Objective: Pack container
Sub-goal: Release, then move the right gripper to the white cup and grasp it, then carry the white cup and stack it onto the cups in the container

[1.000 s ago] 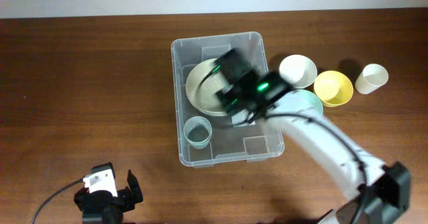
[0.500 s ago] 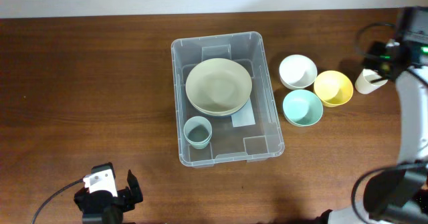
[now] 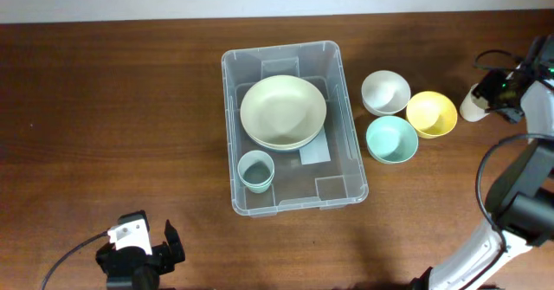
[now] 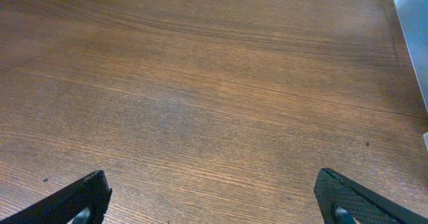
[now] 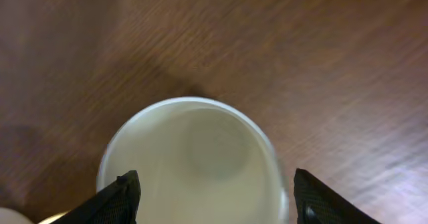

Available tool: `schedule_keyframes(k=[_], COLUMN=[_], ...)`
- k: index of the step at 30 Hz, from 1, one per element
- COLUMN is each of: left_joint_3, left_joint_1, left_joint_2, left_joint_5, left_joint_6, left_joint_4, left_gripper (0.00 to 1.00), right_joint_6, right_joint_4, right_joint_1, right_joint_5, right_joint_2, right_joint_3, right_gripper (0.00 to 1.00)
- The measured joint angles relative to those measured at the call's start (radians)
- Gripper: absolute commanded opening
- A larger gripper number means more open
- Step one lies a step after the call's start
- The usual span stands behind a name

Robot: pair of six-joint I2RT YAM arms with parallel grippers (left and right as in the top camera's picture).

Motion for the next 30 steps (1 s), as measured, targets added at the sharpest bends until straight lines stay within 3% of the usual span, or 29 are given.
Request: schedule_keyframes(k=[2,4,5,6,16,20,25,30], left_joint_3=[0.0,0.0,0.0,0.0,0.0,0.0,0.0,0.0], left_joint_1=[0.0,0.0,0.0,0.0,0.0,0.0,0.0,0.0], left_joint_2=[0.0,0.0,0.0,0.0,0.0,0.0,0.0,0.0], left_joint_5=[0.0,0.0,0.0,0.0,0.0,0.0,0.0,0.0], left_joint_6=[0.0,0.0,0.0,0.0,0.0,0.0,0.0,0.0], left_joint_4=[0.0,0.0,0.0,0.0,0.0,0.0,0.0,0.0], left_gripper=[1.0,1.0,1.0,1.0,1.0,1.0,1.0,1.0], right_joint_6=[0.0,0.0,-0.006,-0.002,-0.034,-0.108,-0.199,-0.307], right_joint_4=[0.001,0.001,0.0,-0.001,-0.054,-0.088,-0.181,-0.309], right_joint_1=[0.0,0.0,0.0,0.0,0.002,0.025,0.17,0.439], right_joint_5=[-0.012,-0.015,-0.015,-0.016,-0.051,-0.132,-0.204,-0.233], right_joint_2=[0.029,0.045,0.051,0.052,0.042,-0.085,-0.412,-0.587], right_joint_3=[0.0,0.0,0.0,0.0,0.0,0.0,0.007,0.023], right_gripper=[0.6,0.35,0.09,0.04,0.04,0.04,0.04,0.04])
